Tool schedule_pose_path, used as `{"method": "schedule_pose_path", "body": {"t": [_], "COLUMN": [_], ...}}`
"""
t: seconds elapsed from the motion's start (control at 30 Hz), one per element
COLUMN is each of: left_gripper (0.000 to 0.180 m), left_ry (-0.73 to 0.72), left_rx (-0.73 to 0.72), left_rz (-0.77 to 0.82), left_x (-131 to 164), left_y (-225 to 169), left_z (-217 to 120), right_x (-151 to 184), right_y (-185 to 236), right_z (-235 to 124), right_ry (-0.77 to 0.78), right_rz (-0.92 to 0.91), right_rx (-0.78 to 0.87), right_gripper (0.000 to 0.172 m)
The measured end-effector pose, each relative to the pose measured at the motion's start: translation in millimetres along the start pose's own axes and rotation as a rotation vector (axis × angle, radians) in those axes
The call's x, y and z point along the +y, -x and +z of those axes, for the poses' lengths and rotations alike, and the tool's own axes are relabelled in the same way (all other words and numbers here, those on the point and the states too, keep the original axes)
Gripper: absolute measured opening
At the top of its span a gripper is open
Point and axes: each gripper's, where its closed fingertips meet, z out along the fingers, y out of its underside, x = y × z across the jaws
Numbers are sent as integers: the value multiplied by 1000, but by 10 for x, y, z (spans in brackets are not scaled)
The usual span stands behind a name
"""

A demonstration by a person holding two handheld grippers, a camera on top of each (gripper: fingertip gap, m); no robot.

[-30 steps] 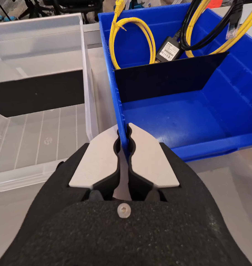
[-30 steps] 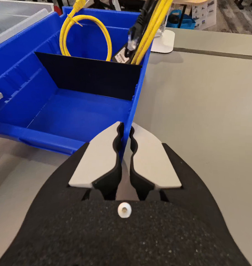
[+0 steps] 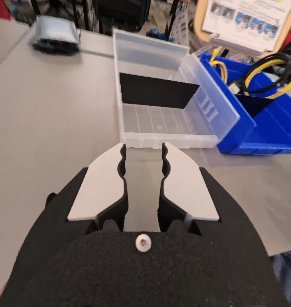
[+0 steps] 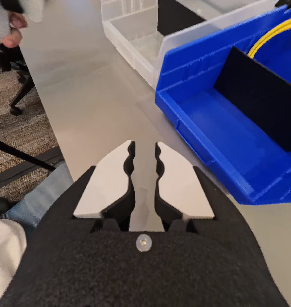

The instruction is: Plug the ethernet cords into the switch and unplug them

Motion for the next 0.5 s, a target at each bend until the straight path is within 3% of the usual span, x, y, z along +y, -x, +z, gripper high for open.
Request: {"method": "schedule_pose_path", "body": {"t": [0.17, 0.27, 0.37, 0.5], "left_gripper": [52, 48, 41, 50], "left_ry": [124, 145, 207, 252], "left_rx": [-30, 9, -73, -122], "left_rz": [-104, -143, -70, 2], "left_x": [-54, -86, 12, 54], "left_y": [291, 269, 349, 392], "left_z": [655, 951, 1117, 1166], "right_x": [-127, -88, 7, 116], "right_y": [28, -3, -87, -154], "right_z": [-62, -55, -30, 18], "right_ry": [-67, -61, -40, -18], "right_rz": [-26, 7, 41, 81], "right_rx": [40, 11, 9, 1], "right_gripper": [32, 32, 31, 31]}}
